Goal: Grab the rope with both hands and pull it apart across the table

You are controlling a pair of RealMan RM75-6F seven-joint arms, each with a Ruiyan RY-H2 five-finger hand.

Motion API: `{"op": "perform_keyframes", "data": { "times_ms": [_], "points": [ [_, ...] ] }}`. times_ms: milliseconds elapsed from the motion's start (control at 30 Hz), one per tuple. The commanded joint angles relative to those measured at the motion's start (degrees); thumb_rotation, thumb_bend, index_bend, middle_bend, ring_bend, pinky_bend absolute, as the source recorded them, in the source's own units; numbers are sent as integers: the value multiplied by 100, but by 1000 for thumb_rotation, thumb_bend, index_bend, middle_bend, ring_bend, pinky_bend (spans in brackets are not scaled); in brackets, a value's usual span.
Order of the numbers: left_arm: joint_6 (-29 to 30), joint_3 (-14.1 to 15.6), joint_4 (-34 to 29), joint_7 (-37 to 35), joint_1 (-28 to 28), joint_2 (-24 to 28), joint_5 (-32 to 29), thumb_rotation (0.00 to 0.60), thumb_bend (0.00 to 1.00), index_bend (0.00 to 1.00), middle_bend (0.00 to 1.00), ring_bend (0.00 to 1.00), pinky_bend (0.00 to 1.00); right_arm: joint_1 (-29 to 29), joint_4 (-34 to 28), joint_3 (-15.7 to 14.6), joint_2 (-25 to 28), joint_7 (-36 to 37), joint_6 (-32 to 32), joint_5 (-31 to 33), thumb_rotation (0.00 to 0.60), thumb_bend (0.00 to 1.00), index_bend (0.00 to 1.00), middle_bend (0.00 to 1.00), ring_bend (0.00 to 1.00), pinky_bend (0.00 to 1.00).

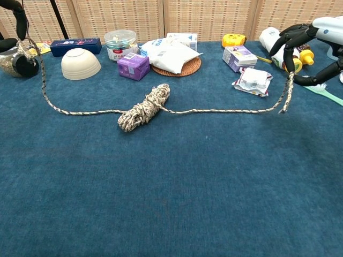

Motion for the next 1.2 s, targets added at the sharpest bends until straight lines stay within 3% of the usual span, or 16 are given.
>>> {"op": "perform_keyframes", "data": {
  "times_ms": [33,100,167,233,300,467,833,1067,1200],
  "points": [
    [-110,-37,-109,112,-118,-88,24,600,515,574,26,0,0,73,-113,15,-9,-81,-64,-30,600,438,548,217,70,0],
    [-181,-47,-176,177,-174,-122,17,600,506,441,15,0,0,105,-172,11,-4,-147,-121,-28,600,438,459,167,33,0],
    [-294,-46,-271,261,-244,-147,11,600,479,266,3,0,0,142,-236,6,4,-229,-194,-21,600,438,300,78,2,0],
    [-483,-30,-442,359,-318,-139,-45,600,383,72,0,0,0,172,-294,-4,21,-386,-316,38,600,432,143,18,0,0],
    [-664,-18,-619,450,-374,-94,-126,600,298,5,0,0,0,178,-359,9,37,-489,-382,114,600,398,36,0,0,0],
    [-913,-47,-1029,738,-440,51,-359,600,224,0,0,0,0,136,-525,45,134,-739,-454,312,600,287,0,0,0,0],
    [-754,-10,-1408,1037,-118,509,-832,600,221,0,0,0,0,-74,-644,90,419,-852,-284,528,600,280,0,0,0,0],
    [-235,109,-1388,1055,412,876,-1083,600,222,0,0,0,0,-436,-625,122,616,-860,-2,864,600,281,128,0,0,0],
    [181,200,-1253,923,837,1012,-1257,600,222,20,0,0,0,-664,-662,92,740,-958,130,1042,600,280,148,0,0,0]
  ]
}}
